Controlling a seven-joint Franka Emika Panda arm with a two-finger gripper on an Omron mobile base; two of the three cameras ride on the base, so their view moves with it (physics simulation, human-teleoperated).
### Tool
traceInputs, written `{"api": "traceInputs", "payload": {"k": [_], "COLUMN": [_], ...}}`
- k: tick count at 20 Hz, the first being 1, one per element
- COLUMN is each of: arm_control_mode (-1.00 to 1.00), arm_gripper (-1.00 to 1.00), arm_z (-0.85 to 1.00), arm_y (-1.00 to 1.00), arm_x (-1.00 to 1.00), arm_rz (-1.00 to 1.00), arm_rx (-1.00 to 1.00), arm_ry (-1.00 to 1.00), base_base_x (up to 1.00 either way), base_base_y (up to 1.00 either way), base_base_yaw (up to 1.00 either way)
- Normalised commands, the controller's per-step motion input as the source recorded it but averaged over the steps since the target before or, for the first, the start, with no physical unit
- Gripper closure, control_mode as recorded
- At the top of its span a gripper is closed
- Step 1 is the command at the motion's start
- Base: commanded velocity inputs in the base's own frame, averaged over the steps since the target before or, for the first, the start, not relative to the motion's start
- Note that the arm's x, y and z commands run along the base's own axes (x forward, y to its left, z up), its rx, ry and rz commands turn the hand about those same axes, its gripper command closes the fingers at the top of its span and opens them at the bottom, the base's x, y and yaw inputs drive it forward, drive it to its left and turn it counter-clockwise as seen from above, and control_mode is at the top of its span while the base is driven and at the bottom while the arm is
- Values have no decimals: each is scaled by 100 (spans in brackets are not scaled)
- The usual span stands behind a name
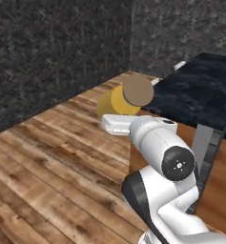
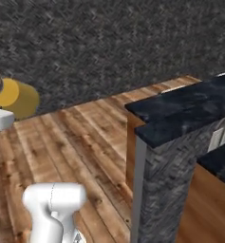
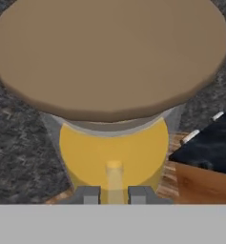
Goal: Place the pitcher and cup on the dining counter for serving.
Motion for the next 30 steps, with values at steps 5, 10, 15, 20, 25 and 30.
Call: {"api": "traceInputs", "payload": {"k": [5,10,15,20,25,30], "arm_control_mode": [100,100,100,100,100,100], "arm_gripper": [100,100,100,100,100,100], "arm_z": [0,0,0,0,0,0], "arm_y": [0,0,0,0,0,0], "arm_x": [0,0,0,0,0,0], "arm_rz": [0,0,0,0,0,0], "arm_rx": [0,0,0,0,0,0], "arm_ry": [0,0,0,0,0,0], "base_base_x": [89,68,61,50,49,72], "base_base_y": [82,74,70,42,0,7], "base_base_yaw": [-60,-67,-69,-67,-46,-25]}}
